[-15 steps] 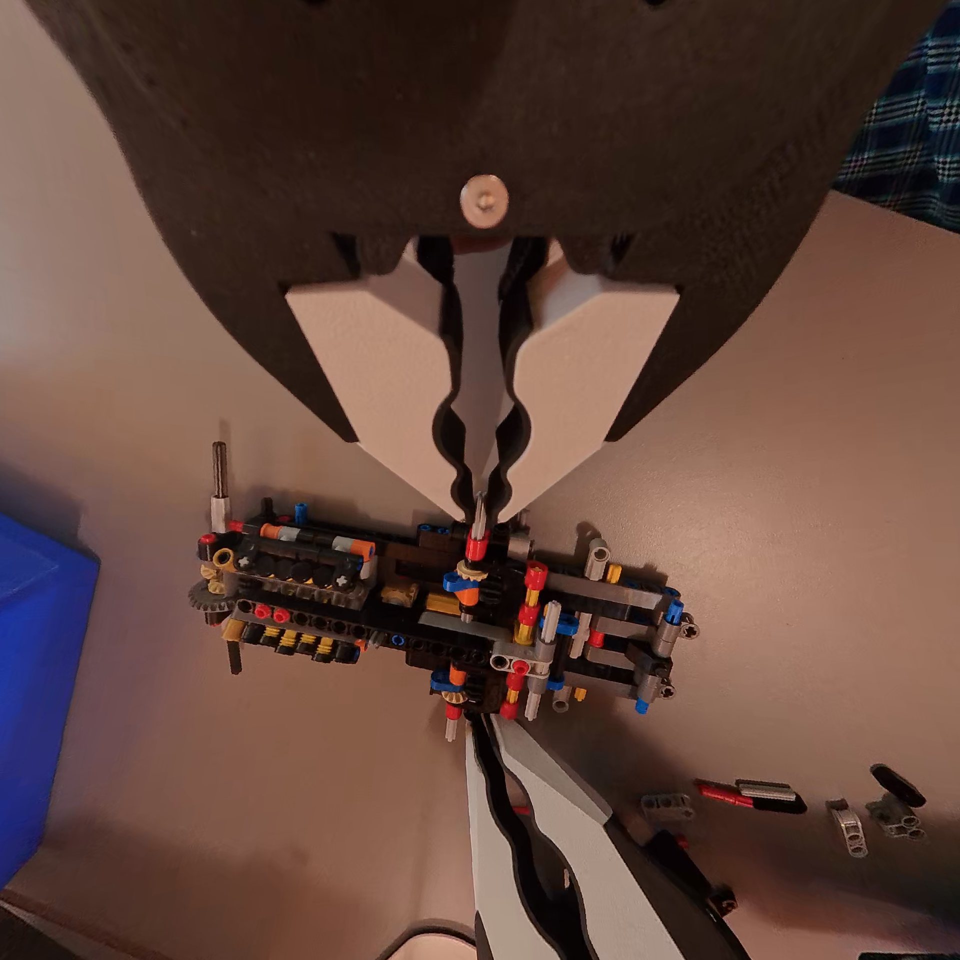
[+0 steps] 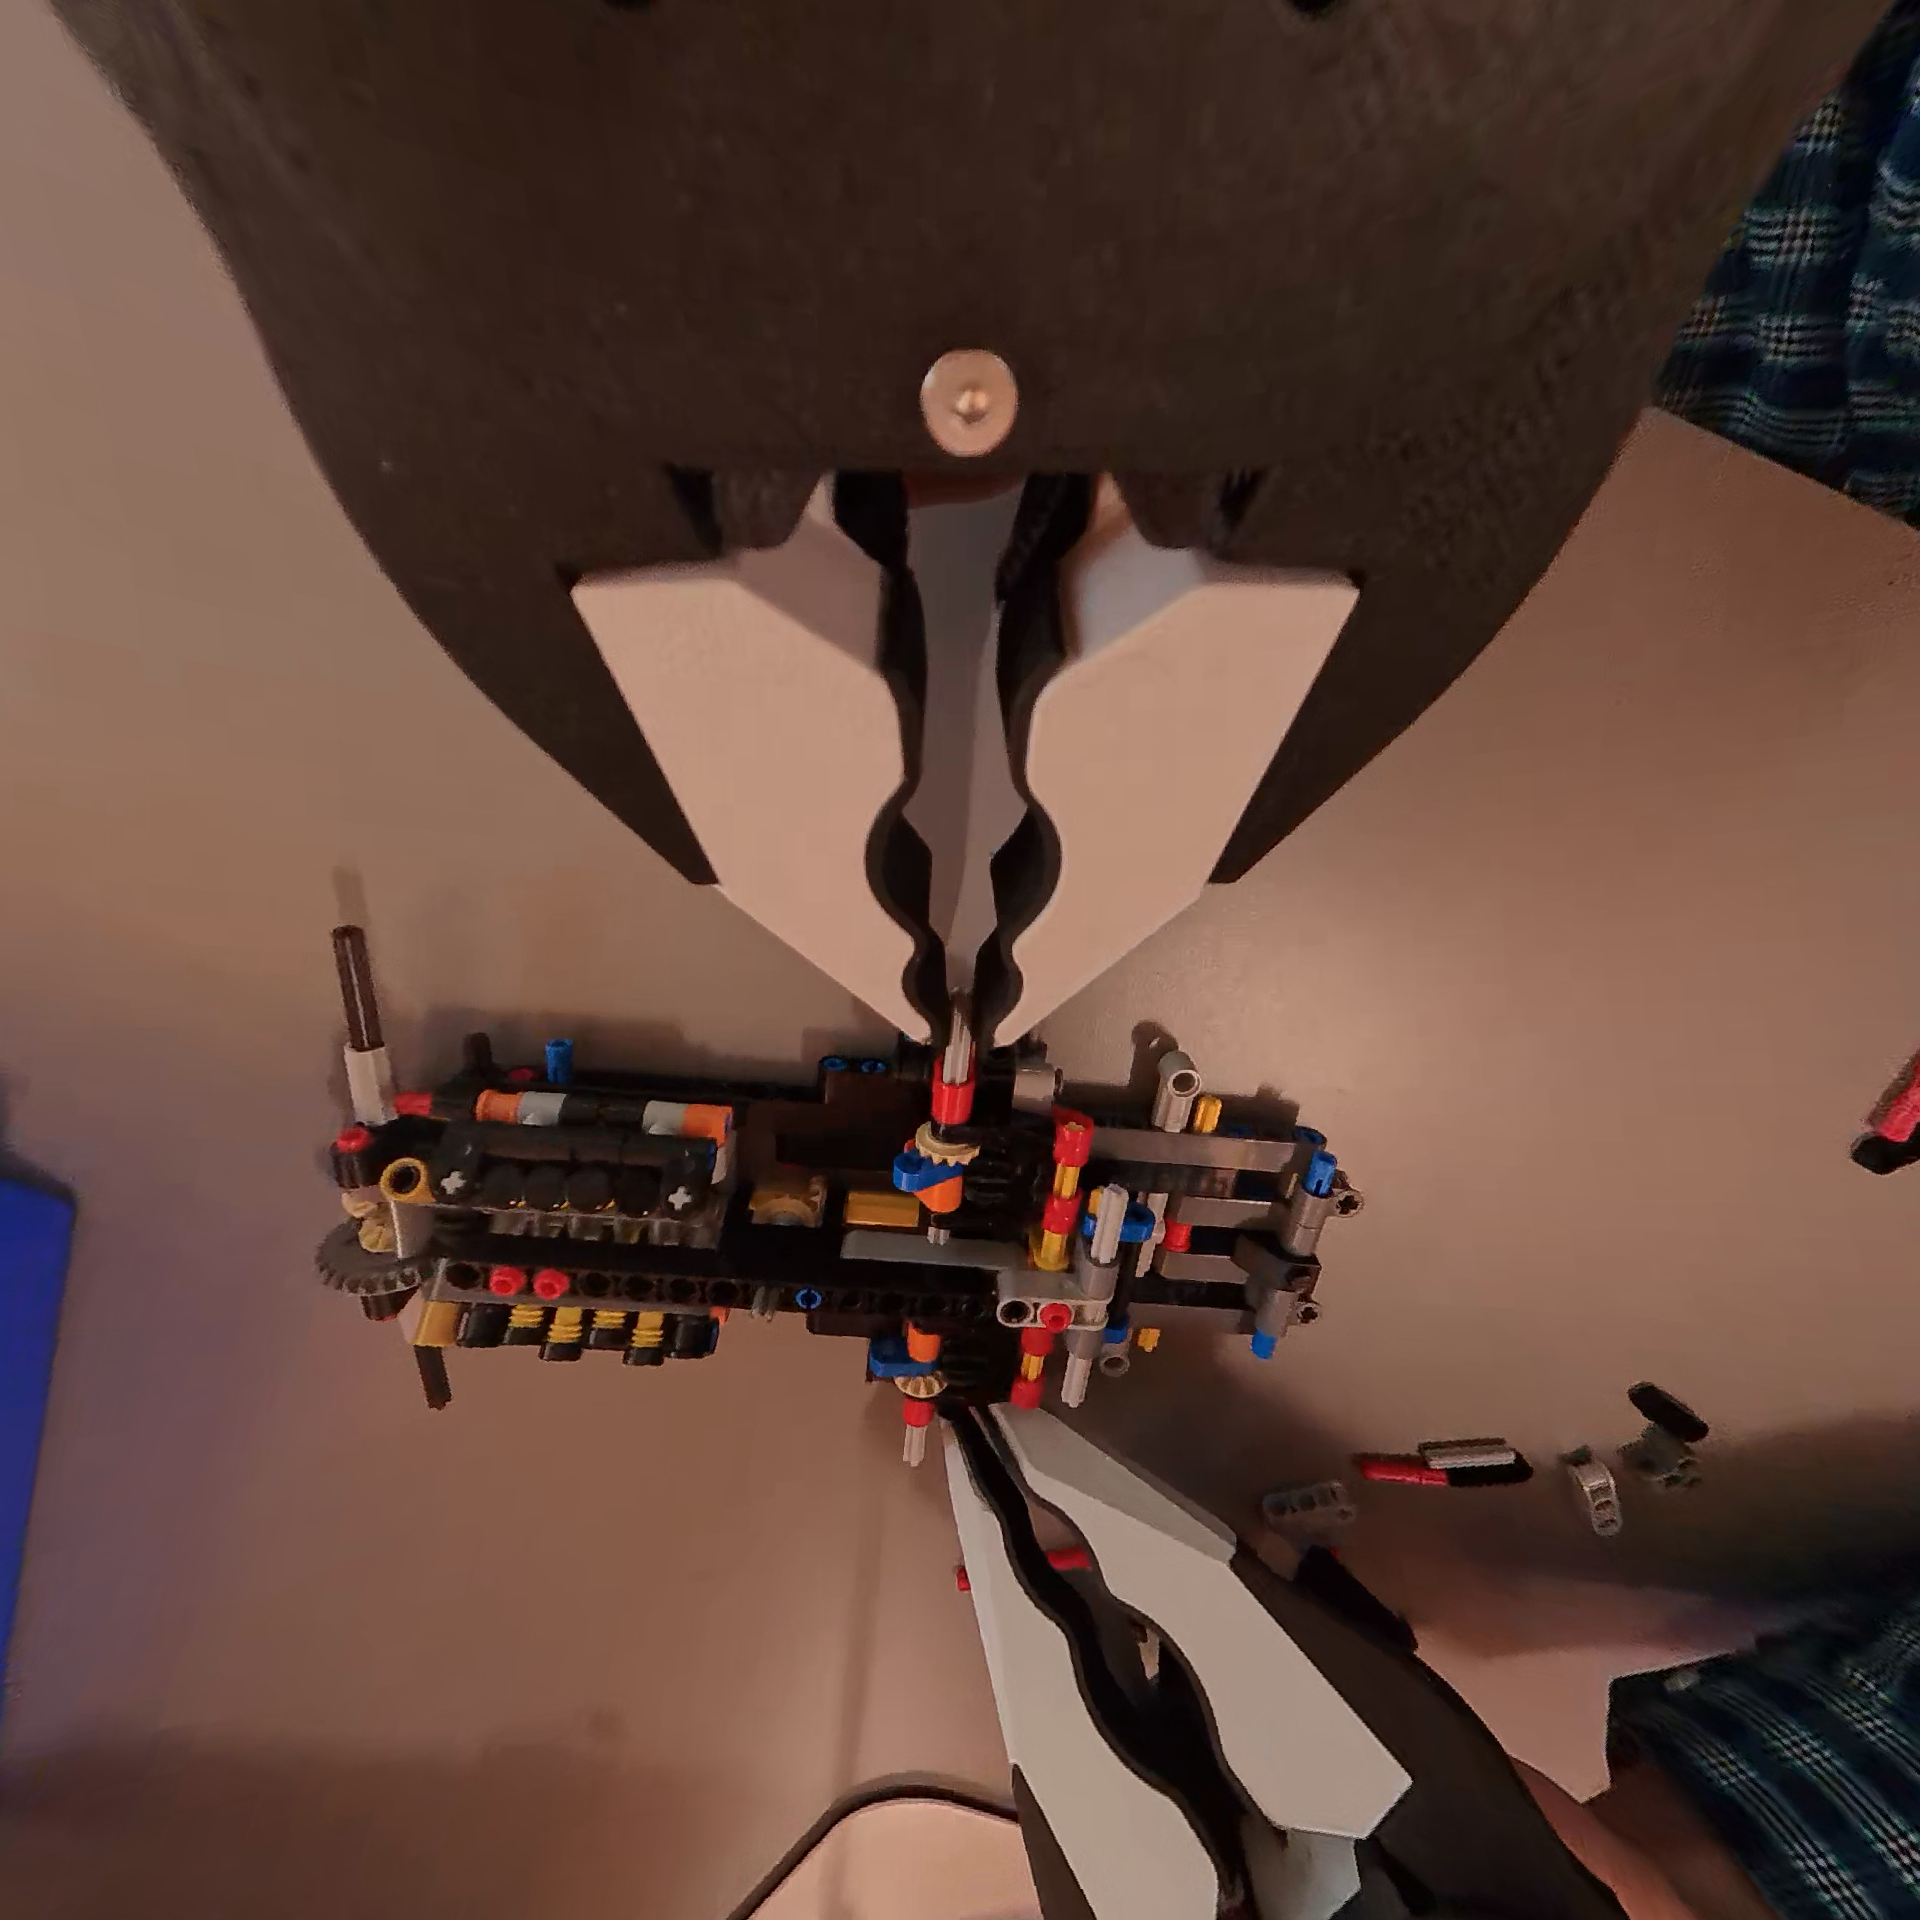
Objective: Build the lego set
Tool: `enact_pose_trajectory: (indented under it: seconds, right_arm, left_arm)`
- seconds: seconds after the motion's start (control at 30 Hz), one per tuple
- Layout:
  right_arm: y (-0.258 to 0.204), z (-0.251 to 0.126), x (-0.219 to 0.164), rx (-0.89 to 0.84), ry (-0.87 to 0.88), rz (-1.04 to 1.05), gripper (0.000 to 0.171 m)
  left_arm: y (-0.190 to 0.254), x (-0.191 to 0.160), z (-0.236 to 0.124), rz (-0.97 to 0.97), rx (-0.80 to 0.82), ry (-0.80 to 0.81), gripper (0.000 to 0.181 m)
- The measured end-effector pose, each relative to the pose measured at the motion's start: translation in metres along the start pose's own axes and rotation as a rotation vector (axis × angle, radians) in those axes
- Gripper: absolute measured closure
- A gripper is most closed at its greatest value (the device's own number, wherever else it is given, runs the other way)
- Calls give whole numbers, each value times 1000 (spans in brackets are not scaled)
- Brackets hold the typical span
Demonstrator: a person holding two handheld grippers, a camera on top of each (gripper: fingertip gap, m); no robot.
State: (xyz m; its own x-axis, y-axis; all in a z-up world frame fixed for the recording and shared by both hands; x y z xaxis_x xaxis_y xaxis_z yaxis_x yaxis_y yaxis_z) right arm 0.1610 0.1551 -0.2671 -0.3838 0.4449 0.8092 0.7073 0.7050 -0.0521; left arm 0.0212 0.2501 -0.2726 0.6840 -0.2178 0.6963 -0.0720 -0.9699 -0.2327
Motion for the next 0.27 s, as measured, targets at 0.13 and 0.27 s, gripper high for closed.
enact_pose_trajectory:
  seconds: [0.13,0.27]
  right_arm:
    - [2,0,0,53,-1,51,169]
    - [3,0,0,71,-2,66,169]
  left_arm:
    - [1,1,0,31,19,-6,178]
    - [1,1,1,31,22,-2,178]
Point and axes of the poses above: each gripper's, where its closed fingertips meet, z out along the fingers, x out of its top, y = z × x across the jaws, the point moved 6 cm from there along -z, back along the fingers, and after that the axes turned 1 degree about x, right-handed, at the moved point
